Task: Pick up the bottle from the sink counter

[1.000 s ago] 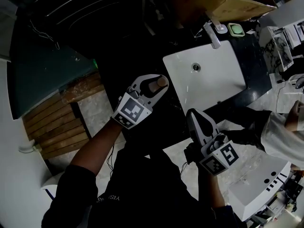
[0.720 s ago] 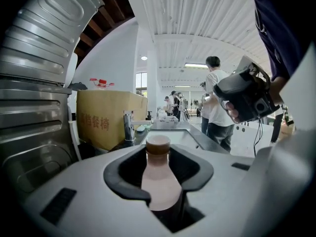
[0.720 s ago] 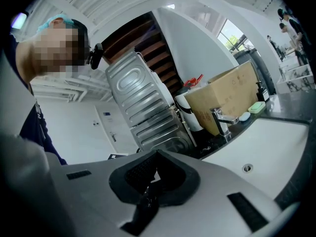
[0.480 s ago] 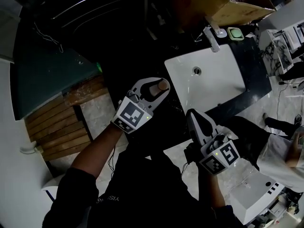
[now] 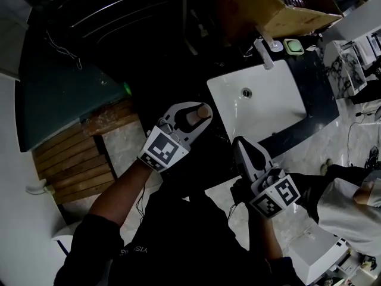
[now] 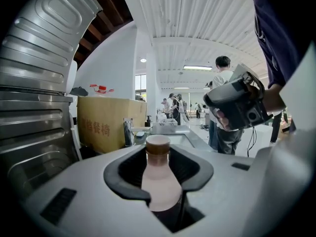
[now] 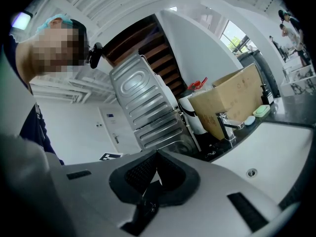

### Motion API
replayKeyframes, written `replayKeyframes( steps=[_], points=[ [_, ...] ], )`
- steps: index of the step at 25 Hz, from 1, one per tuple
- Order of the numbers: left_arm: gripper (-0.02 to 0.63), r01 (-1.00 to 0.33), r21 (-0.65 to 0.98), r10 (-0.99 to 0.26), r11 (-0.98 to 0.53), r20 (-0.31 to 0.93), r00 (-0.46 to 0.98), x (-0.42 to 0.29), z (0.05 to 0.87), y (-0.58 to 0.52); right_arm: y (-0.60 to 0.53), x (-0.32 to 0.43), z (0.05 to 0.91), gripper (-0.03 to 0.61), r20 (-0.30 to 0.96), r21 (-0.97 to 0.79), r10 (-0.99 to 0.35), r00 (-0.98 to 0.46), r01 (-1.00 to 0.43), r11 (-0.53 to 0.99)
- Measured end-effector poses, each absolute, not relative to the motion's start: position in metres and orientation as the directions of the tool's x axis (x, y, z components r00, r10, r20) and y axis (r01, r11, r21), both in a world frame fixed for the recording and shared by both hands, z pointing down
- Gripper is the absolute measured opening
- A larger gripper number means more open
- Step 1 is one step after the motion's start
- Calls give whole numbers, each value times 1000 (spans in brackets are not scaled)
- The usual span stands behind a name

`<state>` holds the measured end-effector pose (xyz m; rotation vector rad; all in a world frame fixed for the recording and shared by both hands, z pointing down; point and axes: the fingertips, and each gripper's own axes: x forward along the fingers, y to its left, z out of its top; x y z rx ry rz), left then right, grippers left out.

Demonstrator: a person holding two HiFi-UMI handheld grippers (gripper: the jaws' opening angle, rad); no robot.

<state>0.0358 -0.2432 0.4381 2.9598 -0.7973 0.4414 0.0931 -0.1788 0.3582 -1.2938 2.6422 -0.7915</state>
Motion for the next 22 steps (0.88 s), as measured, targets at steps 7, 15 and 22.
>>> replayKeyframes(
  steps=[7,15,22],
  points=[
    [143,-493,-34,-482,-869,277,831,34,428,-238,-179,92,352,25,125,-489,-759,-640,-705,514],
    [143,-490,-40,-483,-871,263,835,32,414,-231,-178,93,343,25,106,-487,-759,-643,-699,524],
    [143,-495,-36,-488,-868,247,837,27,402,-225,-177,90,337,25,97,-479,-758,-645,-698,533]
  ],
)
